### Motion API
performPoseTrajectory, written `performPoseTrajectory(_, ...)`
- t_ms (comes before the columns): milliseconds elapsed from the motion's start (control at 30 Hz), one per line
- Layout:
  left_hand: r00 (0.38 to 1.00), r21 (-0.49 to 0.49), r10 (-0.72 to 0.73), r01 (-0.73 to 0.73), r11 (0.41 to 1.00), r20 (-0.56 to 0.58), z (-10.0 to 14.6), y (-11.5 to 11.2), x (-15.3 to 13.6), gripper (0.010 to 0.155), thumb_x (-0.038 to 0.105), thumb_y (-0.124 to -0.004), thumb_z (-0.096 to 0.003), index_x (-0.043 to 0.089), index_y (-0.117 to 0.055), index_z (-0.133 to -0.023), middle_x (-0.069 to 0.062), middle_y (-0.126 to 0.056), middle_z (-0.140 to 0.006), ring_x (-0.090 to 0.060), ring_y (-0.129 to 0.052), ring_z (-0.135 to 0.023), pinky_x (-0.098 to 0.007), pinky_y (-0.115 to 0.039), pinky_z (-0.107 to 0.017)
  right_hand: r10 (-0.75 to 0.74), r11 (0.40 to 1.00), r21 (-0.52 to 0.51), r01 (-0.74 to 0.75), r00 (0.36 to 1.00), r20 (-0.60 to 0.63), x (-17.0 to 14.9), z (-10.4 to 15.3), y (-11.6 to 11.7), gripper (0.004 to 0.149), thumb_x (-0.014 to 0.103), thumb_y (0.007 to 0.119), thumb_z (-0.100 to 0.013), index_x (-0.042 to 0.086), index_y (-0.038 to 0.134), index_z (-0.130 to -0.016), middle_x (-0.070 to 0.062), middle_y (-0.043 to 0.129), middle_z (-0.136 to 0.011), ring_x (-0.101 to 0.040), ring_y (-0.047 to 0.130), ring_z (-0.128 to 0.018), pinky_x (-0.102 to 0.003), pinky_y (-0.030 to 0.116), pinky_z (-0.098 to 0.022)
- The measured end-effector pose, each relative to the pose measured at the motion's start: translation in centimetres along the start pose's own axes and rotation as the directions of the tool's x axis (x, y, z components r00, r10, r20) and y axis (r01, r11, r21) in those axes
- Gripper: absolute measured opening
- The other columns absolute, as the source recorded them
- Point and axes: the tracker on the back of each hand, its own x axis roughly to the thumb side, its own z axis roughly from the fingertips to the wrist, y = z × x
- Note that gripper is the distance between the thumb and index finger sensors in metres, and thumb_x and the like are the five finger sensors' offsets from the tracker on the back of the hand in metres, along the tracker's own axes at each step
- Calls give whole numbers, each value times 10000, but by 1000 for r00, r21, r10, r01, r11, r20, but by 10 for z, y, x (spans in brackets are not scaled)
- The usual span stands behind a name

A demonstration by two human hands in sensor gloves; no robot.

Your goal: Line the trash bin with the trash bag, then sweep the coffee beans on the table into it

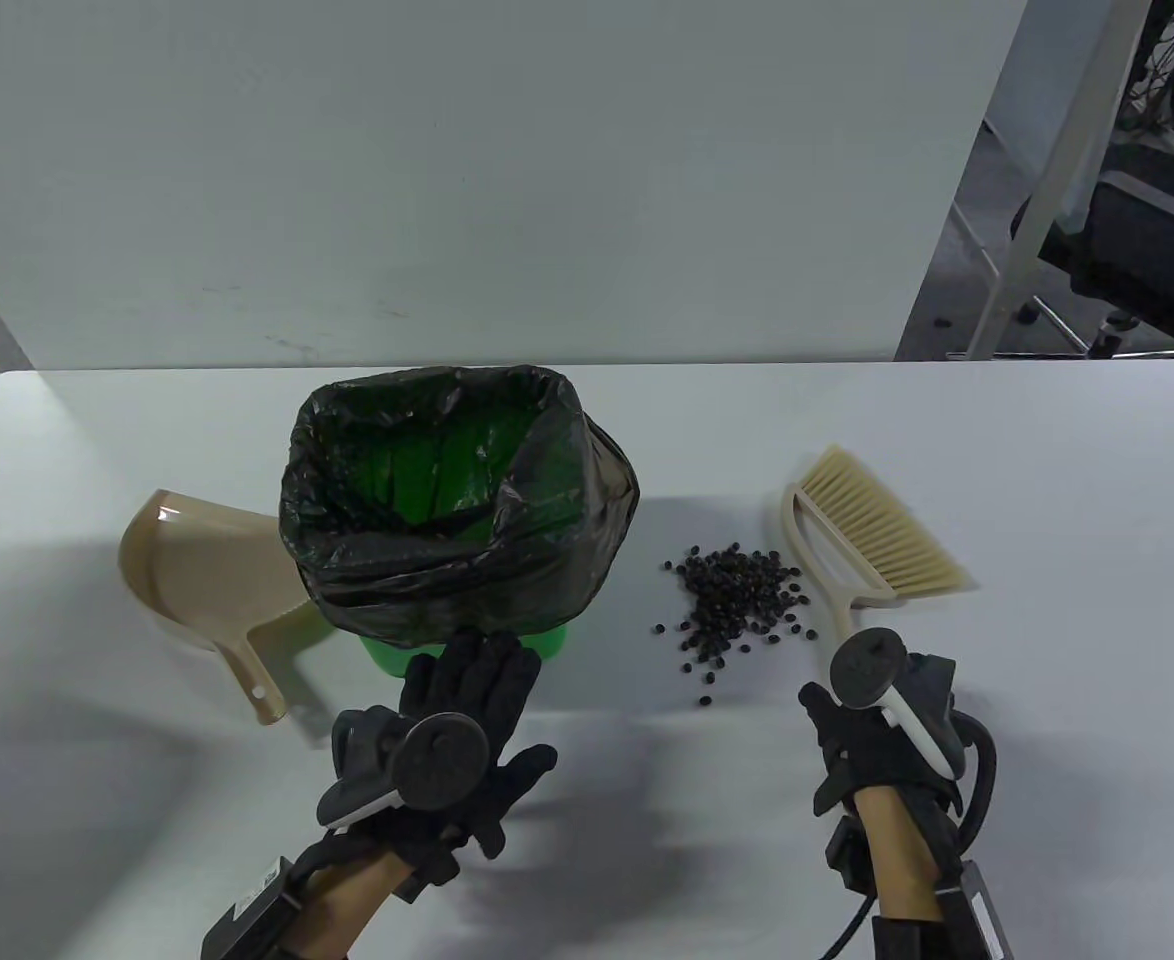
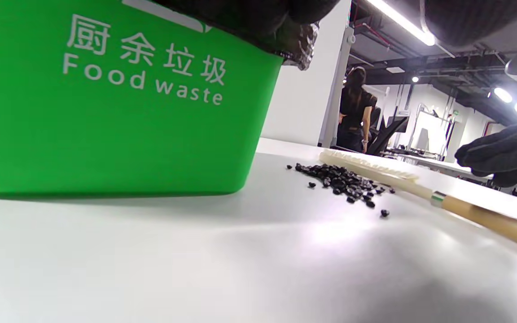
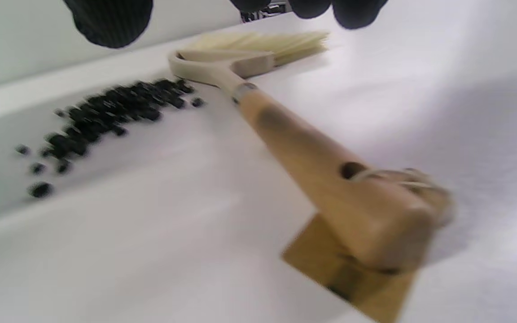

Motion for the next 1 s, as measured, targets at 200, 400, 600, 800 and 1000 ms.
performPoseTrajectory(200, 999, -53, 32, -32, 998, 0, -1, -7, 1, 822, 676, -618, -514, 212, -366, -1144, -125, -384, -1247, -478, -345, -1127, -754, -401, -702, -11, 999, 43, 18, 986, -166, -13, -10, 8, 826, 515, 548, -627, -18, 210, -1161, -361, 391, -1143, -551, 574, -937, -767, 447, -657)
performPoseTrajectory(400, 999, -65, 35, -36, 997, -9, 0, -8, 1, 818, 672, -617, -516, 211, -368, -1144, -126, -391, -1245, -476, -353, -1127, -754, -404, -702, 55, 984, 178, -9, 966, -253, -24, -23, 29, 794, 473, 599, -630, 2, 242, -1160, -284, 453, -1093, -468, 628, -892, -734, 484, -667)
performPoseTrajectory(600, 999, -73, 44, -45, 996, -20, 0, -7, 0, 818, 671, -617, -516, 208, -371, -1143, -132, -402, -1242, -479, -366, -1126, -756, -410, -700, 172, 985, 54, -163, 958, -231, -16, -25, 27, 647, 393, 649, -622, 37, 424, -1114, -189, 674, -982, -371, 790, -777, -666, 633, -641)
performPoseTrajectory(800, 999, -88, 43, -46, 995, -31, -1, -9, -2, 820, 673, -615, -515, 207, -368, -1143, -139, -401, -1240, -486, -377, -1124, -761, -411, -696, 86, 990, -93, -108, 973, -216, -14, -20, 15, 595, 329, 585, -630, 2, 388, -1087, -241, 619, -986, -403, 755, -795, -642, 715, -604)
performPoseTrajectory(1000, 999, -80, 41, -43, 996, -31, -1, -8, -2, 824, 675, -615, -515, 205, -363, -1143, -141, -396, -1240, -488, -378, -1123, -762, -411, -695, -175, 911, -389, 134, 982, -70, -14, 2, -11, 596, 411, 504, -622, 5, 469, -1057, -169, 741, -888, -253, 861, -613, -384, 862, -399)
